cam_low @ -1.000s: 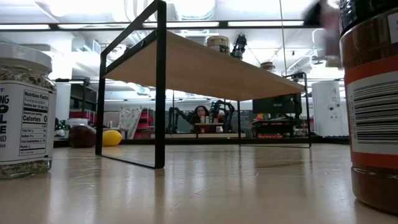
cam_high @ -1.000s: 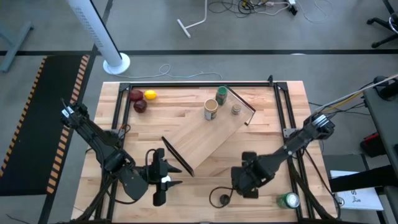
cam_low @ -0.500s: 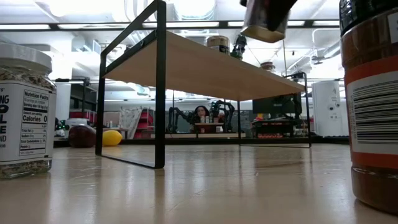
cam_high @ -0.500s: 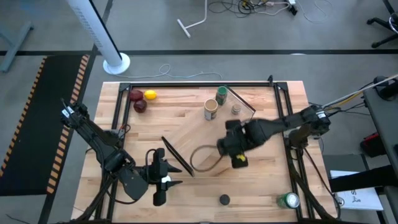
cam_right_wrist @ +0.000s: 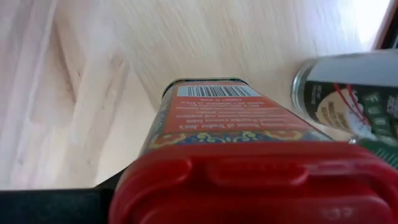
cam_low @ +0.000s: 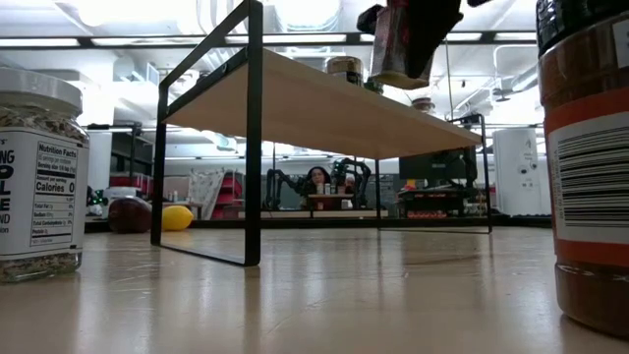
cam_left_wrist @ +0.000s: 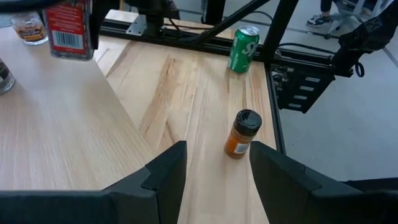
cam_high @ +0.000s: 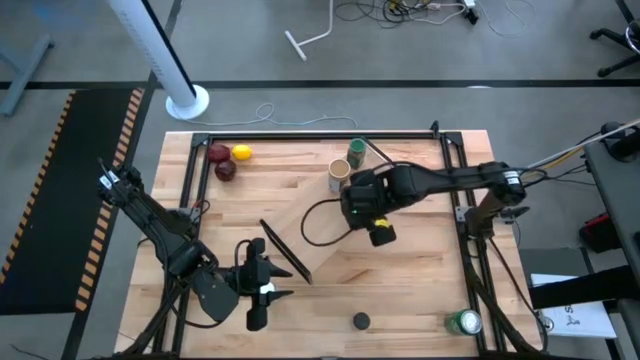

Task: Shelf spices
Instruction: Put the red seasoning can on the shelf

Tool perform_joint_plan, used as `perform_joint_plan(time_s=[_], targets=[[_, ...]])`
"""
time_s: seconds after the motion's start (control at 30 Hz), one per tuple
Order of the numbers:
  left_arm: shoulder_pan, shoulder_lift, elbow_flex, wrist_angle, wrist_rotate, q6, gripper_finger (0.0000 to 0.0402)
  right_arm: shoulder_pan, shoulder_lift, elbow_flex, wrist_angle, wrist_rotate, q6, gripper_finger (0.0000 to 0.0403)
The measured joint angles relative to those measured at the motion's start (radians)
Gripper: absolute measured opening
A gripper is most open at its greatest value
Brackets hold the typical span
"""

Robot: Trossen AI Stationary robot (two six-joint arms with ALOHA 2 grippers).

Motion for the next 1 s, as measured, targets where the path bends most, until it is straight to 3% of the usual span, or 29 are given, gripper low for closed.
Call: perform_joint_plan(time_s=[0.27,0.73,1.0], targets=[[0.0,0.0,-0.001,0.001,0.0,0.0,0.0164,-0.002,0.058,0.0,-0.006,0.008,-0.138,0.0172],[0.0,0.0,-0.001,0.0,0.0,0.004,0.0164,-0.043,0.076,0.0,-0.003,0.014,-0.158,0.0173],[0.0,0.0,-0.001,0.0,0.0,0.004,0.0164,-0.044,0.076,0.0,0.007,0.076,-0.132,0.0234]])
